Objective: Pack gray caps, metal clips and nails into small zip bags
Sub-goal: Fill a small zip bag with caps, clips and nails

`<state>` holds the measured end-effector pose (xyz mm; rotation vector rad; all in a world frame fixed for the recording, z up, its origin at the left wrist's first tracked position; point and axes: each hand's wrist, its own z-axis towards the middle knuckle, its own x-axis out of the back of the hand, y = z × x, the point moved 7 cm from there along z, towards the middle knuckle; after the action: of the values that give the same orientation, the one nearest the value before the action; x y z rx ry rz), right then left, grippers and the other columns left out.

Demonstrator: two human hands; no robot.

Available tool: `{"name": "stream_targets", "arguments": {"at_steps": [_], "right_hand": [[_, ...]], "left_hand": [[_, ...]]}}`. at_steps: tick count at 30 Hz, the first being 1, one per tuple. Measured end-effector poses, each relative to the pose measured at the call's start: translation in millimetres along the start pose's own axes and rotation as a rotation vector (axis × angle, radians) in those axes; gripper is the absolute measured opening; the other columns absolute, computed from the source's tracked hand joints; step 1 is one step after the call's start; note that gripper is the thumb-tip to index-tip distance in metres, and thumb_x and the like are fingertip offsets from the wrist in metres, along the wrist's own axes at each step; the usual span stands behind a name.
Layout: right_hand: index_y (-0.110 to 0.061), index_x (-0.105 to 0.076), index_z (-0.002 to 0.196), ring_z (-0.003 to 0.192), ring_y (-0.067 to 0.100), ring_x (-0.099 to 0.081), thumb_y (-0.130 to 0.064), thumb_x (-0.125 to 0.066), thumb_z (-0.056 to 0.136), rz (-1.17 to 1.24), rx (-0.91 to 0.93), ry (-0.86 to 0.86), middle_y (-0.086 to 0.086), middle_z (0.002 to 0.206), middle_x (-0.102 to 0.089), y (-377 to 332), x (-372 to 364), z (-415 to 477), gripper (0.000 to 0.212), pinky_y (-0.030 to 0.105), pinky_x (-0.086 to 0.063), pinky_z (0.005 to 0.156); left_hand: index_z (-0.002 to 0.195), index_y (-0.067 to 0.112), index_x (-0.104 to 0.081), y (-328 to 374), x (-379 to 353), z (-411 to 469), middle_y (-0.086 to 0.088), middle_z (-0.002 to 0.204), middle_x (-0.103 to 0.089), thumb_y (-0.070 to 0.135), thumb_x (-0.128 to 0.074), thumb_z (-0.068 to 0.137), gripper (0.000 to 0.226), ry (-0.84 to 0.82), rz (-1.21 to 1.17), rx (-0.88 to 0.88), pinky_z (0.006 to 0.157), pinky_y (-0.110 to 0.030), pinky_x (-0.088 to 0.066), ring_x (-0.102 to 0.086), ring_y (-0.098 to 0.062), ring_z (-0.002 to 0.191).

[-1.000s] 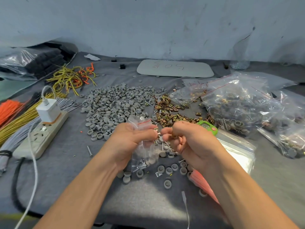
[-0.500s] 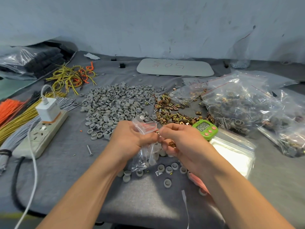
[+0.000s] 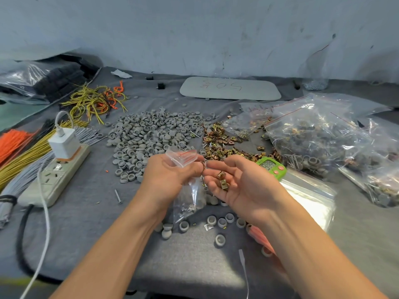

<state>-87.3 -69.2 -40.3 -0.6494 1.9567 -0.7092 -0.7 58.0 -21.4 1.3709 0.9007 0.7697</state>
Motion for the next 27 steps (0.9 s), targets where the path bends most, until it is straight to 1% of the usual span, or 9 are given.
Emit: {"name": "stream_targets", "arguments": {"at_steps": [3, 6, 10, 12, 14, 16, 20, 24, 27], "right_hand": [[0.011, -0.063, 0.124, 0.083, 0.029, -0.073, -0.025, -0.048, 0.108, 0.046, -0.059, -0.040, 0.023, 0.106, -0.071, 3, -1, 1, 0.042, 0.037, -0.065, 0.072], [0.010, -0.065, 0.123, 0.088, 0.030, -0.072, -0.029, -0.045, 0.109, 0.044, -0.104, -0.076, 0.020, 0.103, -0.072, 6, -3, 0, 0.045, 0.040, -0.065, 0.078], [0.012, -0.070, 0.116, 0.099, 0.032, -0.073, 0.000, -0.058, 0.096, 0.051, -0.116, -0.082, 0.021, 0.109, -0.074, 7, -5, -4, 0.026, 0.039, -0.065, 0.081], [0.012, -0.074, 0.106, 0.093, 0.032, -0.076, 0.018, -0.051, 0.091, 0.066, -0.094, -0.074, 0.024, 0.107, -0.075, 6, -5, -4, 0.028, 0.037, -0.064, 0.081], [0.009, -0.078, 0.088, 0.082, 0.028, -0.076, 0.026, -0.050, 0.087, 0.034, -0.019, -0.026, 0.022, 0.092, -0.075, 2, -1, -3, 0.033, 0.035, -0.065, 0.078], [0.006, -0.077, 0.076, 0.071, 0.024, -0.075, 0.024, -0.055, 0.088, -0.014, 0.070, 0.041, 0.020, 0.079, -0.073, -5, 4, -2, 0.031, 0.030, -0.065, 0.069], [0.005, -0.072, 0.097, 0.059, 0.015, -0.070, 0.008, -0.061, 0.095, -0.090, 0.193, 0.100, 0.015, 0.074, -0.074, -17, 8, -2, 0.011, 0.021, -0.059, 0.054], [-0.003, -0.074, 0.078, 0.045, 0.007, -0.054, -0.002, -0.072, 0.089, -0.137, 0.292, 0.145, 0.009, 0.066, -0.071, -29, 10, -7, 0.012, 0.014, -0.040, 0.038], [-0.013, -0.076, 0.065, 0.041, 0.007, -0.041, -0.006, -0.076, 0.086, -0.204, 0.421, 0.193, 0.003, 0.057, -0.062, -42, 9, -14, 0.022, 0.015, -0.031, 0.038]], "left_hand": [[0.084, 0.015, -0.083, 5, 1, 0, -0.008, 0.092, -0.080, 0.003, -0.081, 0.078, 0.014, -0.005, -0.002, -0.041, 0.074, -0.023, -0.060, -0.078, -0.020, 0.089], [0.081, 0.020, -0.083, 11, -1, -2, -0.007, 0.087, -0.080, 0.000, -0.083, 0.075, 0.020, -0.035, 0.056, -0.122, 0.070, -0.020, -0.058, -0.077, -0.018, 0.082], [0.082, 0.019, -0.083, 10, -4, -2, -0.008, 0.085, -0.080, 0.004, -0.084, 0.074, 0.017, -0.050, 0.069, -0.145, 0.068, -0.019, -0.057, -0.077, -0.017, 0.080], [0.088, 0.017, -0.082, 11, -2, -1, -0.006, 0.090, -0.080, 0.017, -0.085, 0.069, 0.019, -0.030, 0.043, -0.159, 0.071, -0.019, -0.057, -0.078, -0.017, 0.086], [0.094, 0.017, -0.081, 12, 2, 0, -0.003, 0.093, -0.080, 0.024, -0.086, 0.065, 0.031, 0.008, 0.048, -0.173, 0.074, -0.018, -0.056, -0.077, -0.013, 0.089], [0.099, 0.018, -0.080, 12, 4, 1, 0.000, 0.089, -0.080, 0.022, -0.089, 0.064, 0.036, 0.020, 0.071, -0.182, 0.074, -0.016, -0.055, -0.075, -0.010, 0.085], [0.106, 0.021, -0.075, 12, 0, -1, 0.003, 0.076, -0.073, 0.005, -0.089, 0.074, 0.039, -0.038, 0.170, -0.220, 0.072, -0.018, -0.053, -0.070, -0.008, 0.073], [0.104, 0.039, -0.062, 12, -12, -8, 0.005, 0.090, -0.075, 0.029, -0.089, 0.064, 0.049, -0.079, 0.266, -0.204, 0.079, -0.035, -0.060, -0.074, -0.013, 0.083], [0.109, 0.043, -0.056, 11, -21, -11, 0.007, 0.097, -0.074, 0.041, -0.086, 0.057, 0.060, -0.106, 0.316, -0.193, 0.085, -0.048, -0.061, -0.074, -0.019, 0.086]]}}
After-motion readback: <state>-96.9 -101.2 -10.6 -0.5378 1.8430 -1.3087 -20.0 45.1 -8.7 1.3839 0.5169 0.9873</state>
